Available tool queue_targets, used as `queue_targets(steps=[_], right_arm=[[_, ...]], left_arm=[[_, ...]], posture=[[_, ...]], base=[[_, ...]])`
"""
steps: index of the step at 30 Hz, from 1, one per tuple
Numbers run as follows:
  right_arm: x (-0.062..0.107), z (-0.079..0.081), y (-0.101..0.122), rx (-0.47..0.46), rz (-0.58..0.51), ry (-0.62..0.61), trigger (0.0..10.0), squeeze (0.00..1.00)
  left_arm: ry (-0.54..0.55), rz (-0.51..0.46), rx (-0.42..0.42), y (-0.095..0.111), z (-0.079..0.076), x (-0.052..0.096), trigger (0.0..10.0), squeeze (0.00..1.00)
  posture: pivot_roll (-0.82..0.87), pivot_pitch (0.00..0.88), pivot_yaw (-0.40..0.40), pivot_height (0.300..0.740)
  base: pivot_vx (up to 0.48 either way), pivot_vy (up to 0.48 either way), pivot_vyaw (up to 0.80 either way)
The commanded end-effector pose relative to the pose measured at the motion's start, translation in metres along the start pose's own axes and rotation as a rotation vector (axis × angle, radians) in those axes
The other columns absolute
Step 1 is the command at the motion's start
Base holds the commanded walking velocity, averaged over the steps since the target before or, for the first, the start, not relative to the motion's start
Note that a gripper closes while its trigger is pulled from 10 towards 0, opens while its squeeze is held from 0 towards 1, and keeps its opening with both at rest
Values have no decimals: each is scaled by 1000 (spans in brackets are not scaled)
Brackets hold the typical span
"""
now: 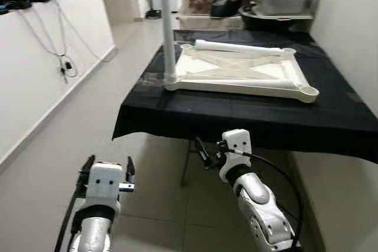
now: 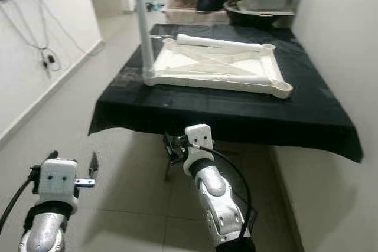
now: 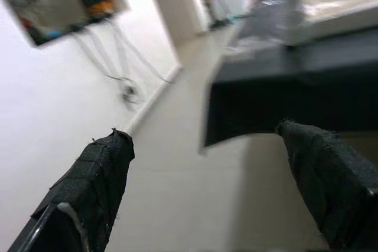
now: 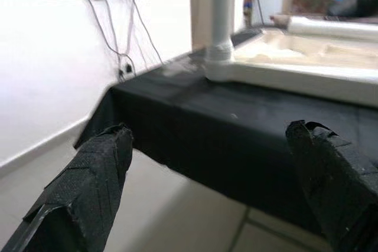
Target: Building children table
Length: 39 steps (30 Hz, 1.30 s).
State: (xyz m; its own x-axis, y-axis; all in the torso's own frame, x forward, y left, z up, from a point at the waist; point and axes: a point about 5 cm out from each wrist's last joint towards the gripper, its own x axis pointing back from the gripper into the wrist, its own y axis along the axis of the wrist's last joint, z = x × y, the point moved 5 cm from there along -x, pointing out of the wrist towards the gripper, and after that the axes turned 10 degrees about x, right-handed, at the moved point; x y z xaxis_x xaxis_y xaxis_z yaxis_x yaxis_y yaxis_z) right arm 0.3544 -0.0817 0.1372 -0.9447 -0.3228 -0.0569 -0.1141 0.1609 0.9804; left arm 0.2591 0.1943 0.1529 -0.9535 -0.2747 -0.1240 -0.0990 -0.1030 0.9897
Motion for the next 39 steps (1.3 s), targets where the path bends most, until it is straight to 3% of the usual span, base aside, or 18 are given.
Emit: queue_targets(steps=[1,9,23,39], right_arm=[[-5,-8,0,-13,-5,-23,10000,0],[-8,-9,3,-5,-15,-20,10000,0],[-6,-2,-2,-10,-3,-6,10000,0],[-6,-2,-4,-6,1,-3,10000,0]], left_arm=[[103,-33,-51,8,23,-4,10000,0],[145,-42,-65,10,31,-4,10000,0],[97,-37,-47,9,17,-3,10000,0],[82,-36,-44,9,13,-3,10000,0]], posture=[[39,0,19,740],[43,0,13,740],[43,0,13,740],[38,0,14,740]], base=[[0,0,0],[0,0,0],[17,0,0],[283,0,0]])
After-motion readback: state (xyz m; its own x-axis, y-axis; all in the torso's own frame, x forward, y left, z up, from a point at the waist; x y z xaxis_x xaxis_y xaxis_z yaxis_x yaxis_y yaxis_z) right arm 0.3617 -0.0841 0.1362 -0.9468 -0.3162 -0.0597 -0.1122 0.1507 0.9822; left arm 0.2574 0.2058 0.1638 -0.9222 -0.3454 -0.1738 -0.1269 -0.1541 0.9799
